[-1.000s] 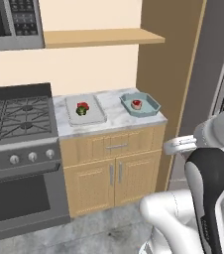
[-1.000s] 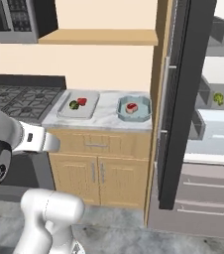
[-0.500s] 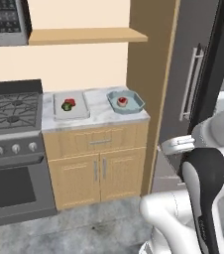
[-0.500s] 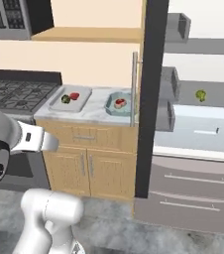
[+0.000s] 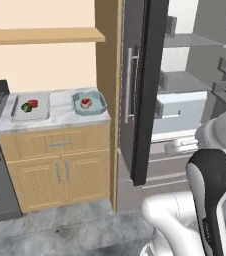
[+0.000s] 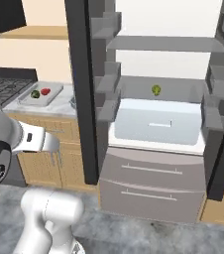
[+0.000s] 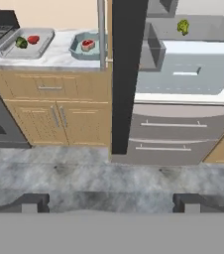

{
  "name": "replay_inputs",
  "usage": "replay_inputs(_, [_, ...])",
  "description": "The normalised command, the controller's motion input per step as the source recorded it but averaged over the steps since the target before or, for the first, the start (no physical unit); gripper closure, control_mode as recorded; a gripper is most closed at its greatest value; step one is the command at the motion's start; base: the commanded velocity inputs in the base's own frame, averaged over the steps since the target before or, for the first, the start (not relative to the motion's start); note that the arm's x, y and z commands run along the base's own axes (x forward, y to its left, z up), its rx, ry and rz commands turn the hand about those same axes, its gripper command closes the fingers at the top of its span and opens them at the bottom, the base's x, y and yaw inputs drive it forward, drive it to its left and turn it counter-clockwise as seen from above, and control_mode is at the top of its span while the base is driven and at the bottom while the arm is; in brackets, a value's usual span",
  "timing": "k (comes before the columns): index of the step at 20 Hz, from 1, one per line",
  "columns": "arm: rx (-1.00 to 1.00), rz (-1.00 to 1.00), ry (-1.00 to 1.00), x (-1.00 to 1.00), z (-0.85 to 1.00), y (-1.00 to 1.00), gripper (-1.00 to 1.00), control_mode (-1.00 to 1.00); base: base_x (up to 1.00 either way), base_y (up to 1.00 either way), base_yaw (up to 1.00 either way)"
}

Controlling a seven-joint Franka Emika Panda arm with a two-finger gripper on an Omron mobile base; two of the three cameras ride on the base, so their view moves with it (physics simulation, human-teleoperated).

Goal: Place one broccoli and one steak in each tupperware on the nearby counter, to pack two identical lunches.

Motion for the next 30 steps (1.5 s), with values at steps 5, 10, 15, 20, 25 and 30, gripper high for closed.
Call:
replay_inputs(5, [0.00,0.00,0.00,0.00,0.00,0.00,-1.00,1.00,0.01,-0.84,0.04])
replay_inputs(10, [0.00,0.00,0.00,0.00,0.00,0.00,-1.00,1.00,0.00,-0.69,0.03])
replay_inputs(15, [0.00,0.00,0.00,0.00,0.00,0.00,-1.00,1.00,0.05,-0.34,0.00])
replay_inputs(20, [0.00,0.00,0.00,0.00,0.00,0.00,-1.00,1.00,0.31,-0.02,0.00])
replay_inputs(25, [0.00,0.00,0.00,0.00,0.00,0.00,-1.00,1.00,0.64,-0.23,0.00])
replay_inputs(30, [0.00,0.00,0.00,0.00,0.00,0.00,-1.00,1.00,0.73,-0.35,0.00])
